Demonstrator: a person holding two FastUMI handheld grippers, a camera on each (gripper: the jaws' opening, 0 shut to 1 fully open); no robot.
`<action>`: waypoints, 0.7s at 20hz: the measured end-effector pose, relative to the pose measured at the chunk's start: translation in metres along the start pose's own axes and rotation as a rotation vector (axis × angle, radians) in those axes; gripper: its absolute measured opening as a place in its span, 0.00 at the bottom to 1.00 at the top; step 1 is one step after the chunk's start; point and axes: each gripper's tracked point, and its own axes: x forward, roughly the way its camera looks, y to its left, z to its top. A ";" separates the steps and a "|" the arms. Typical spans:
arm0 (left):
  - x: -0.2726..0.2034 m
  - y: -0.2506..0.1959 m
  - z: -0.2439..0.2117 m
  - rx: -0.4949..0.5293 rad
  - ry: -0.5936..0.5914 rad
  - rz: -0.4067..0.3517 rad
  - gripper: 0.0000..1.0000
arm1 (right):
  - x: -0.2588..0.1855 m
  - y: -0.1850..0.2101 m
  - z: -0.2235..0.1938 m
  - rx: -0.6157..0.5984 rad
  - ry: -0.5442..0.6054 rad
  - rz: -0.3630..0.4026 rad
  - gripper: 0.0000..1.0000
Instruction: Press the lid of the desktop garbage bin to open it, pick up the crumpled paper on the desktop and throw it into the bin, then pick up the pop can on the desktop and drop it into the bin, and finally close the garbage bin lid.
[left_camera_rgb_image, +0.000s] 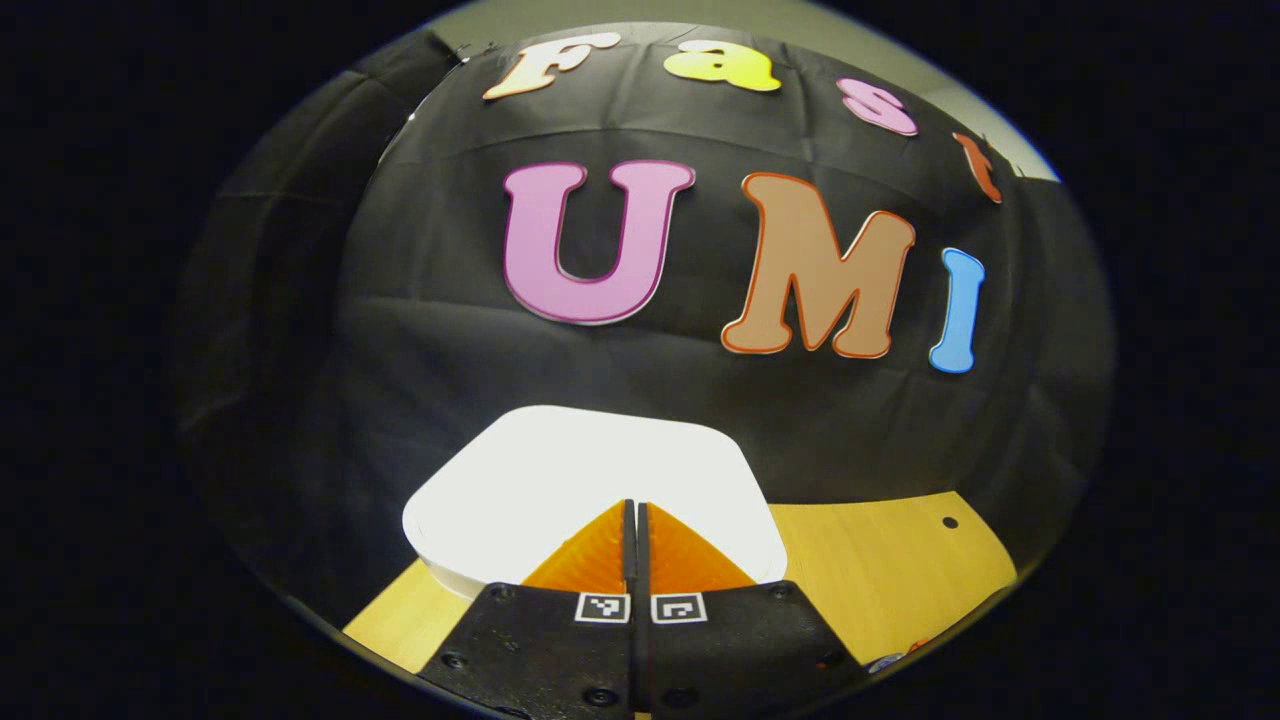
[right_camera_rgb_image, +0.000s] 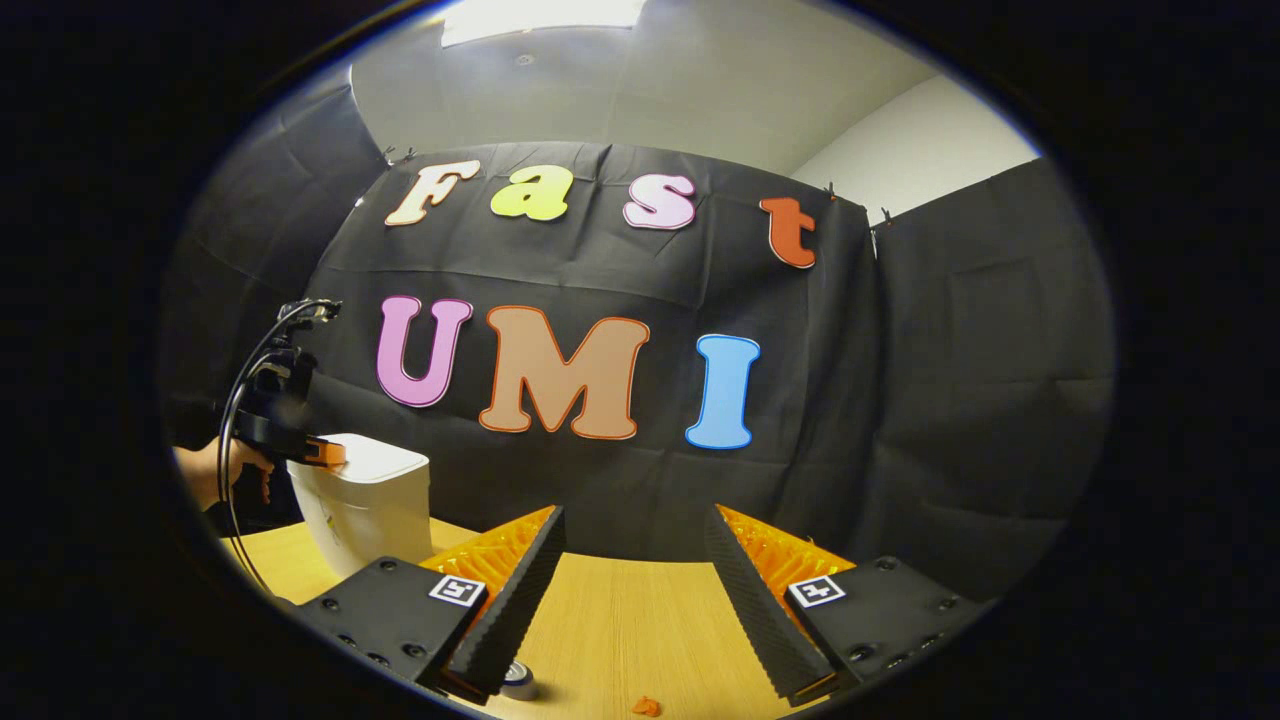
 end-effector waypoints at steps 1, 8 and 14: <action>-0.003 -0.002 0.004 0.018 -0.015 -0.008 0.00 | -0.002 0.000 0.001 0.000 -0.006 0.003 0.94; -0.012 -0.006 0.053 0.084 -0.166 0.002 0.00 | -0.013 -0.011 0.008 0.015 -0.024 0.007 0.94; -0.038 -0.019 0.085 0.097 -0.274 -0.008 0.32 | -0.019 -0.021 0.005 0.033 -0.017 0.025 0.94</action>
